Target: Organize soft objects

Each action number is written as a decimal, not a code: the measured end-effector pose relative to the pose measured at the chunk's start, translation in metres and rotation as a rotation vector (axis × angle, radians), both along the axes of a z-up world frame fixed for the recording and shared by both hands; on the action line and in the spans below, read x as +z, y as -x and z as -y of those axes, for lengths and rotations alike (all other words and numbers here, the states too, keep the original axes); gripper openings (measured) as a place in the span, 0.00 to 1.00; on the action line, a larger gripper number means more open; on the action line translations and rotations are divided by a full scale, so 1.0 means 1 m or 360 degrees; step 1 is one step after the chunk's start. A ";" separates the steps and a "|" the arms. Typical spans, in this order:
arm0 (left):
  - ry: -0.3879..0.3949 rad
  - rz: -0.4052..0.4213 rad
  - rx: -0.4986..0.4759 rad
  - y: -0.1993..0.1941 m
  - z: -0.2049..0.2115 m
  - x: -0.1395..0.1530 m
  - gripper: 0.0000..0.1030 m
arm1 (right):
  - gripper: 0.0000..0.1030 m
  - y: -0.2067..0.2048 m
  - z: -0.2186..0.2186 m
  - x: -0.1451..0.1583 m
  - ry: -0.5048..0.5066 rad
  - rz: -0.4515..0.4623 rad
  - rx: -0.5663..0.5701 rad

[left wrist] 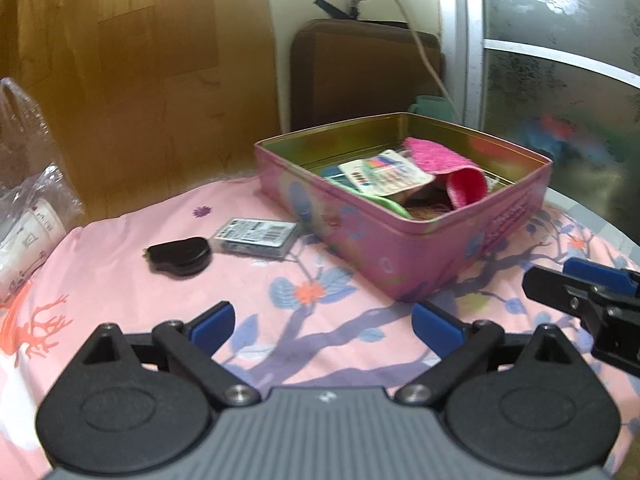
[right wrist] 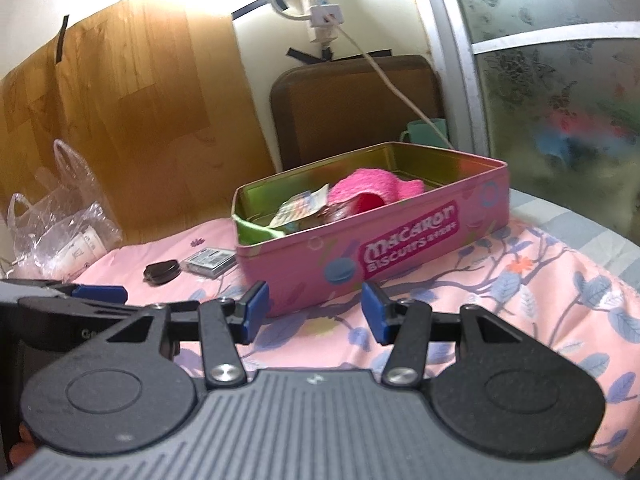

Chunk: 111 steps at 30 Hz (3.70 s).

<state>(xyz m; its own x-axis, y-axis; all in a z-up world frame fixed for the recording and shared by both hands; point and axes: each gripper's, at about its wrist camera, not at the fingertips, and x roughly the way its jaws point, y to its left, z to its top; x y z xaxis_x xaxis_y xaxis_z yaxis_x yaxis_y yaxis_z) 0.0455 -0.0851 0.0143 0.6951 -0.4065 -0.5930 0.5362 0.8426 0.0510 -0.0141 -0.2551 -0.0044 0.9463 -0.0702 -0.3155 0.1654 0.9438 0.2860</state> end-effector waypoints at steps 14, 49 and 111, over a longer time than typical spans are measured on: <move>-0.0011 0.0016 0.0170 -0.033 -0.052 -0.001 0.96 | 0.59 -0.027 -0.041 0.013 0.0114 0.0003 0.0140; 0.0114 -0.0093 0.0761 -0.130 -0.167 -0.019 0.96 | 0.59 -0.252 -0.143 0.007 0.0337 -0.0497 0.0858; 0.0273 -0.0745 -0.0105 -0.215 0.115 0.016 0.79 | 0.59 -0.208 0.060 0.022 0.0515 -0.0439 0.0286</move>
<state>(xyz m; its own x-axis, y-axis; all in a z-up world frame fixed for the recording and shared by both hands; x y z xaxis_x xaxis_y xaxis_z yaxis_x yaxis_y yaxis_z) 0.2606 -0.1997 0.0307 0.3403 -0.5594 -0.7558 0.5208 0.7814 -0.3438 0.1937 -0.3155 0.0178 0.8363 -0.0489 -0.5461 0.0193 0.9980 -0.0598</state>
